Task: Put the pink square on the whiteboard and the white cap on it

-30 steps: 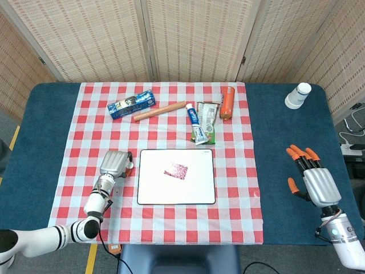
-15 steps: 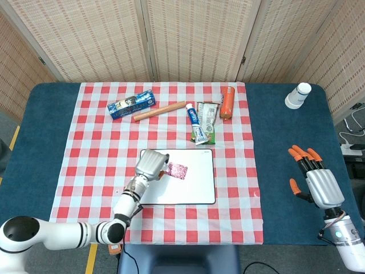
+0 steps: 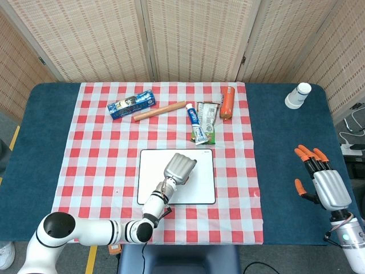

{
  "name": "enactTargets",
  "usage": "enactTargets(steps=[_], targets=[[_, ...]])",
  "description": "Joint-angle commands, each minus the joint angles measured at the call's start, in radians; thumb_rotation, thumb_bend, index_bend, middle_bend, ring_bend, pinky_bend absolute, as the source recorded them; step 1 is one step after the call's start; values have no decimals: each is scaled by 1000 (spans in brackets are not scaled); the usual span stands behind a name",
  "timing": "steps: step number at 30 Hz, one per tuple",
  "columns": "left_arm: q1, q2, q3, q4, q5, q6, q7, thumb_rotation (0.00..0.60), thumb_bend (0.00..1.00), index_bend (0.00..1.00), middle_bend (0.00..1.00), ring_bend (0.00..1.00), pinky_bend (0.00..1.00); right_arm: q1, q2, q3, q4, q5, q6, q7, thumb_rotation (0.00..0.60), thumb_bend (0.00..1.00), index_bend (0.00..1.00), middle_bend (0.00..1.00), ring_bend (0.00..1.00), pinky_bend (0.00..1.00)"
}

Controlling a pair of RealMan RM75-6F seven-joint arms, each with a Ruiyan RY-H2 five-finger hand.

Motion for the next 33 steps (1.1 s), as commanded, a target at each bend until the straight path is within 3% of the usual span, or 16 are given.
enactTargets(steps=[1, 24, 30, 33], targets=[[-5, 2, 3, 27, -7, -20, -18, 600, 357, 469, 1000, 1000, 1000, 3, -2, 3, 3, 7, -7, 0, 600, 436, 0, 0, 0, 0], [27, 45, 48, 73, 20, -85, -143, 600, 350, 455, 1000, 1000, 1000, 11, -18, 12, -4, 29, -27, -50, 600, 436, 0, 0, 0, 0], [36, 57, 57, 71, 33, -87, -170, 600, 304, 339, 1000, 1000, 1000, 9, -21, 13, 0, 26, -20, -50, 600, 436, 0, 0, 0, 0], [38, 74, 61, 56, 21, -100, -176, 600, 251, 235, 1000, 1000, 1000, 10, -22, 13, 1, 26, -21, -50, 600, 436, 0, 0, 0, 0]])
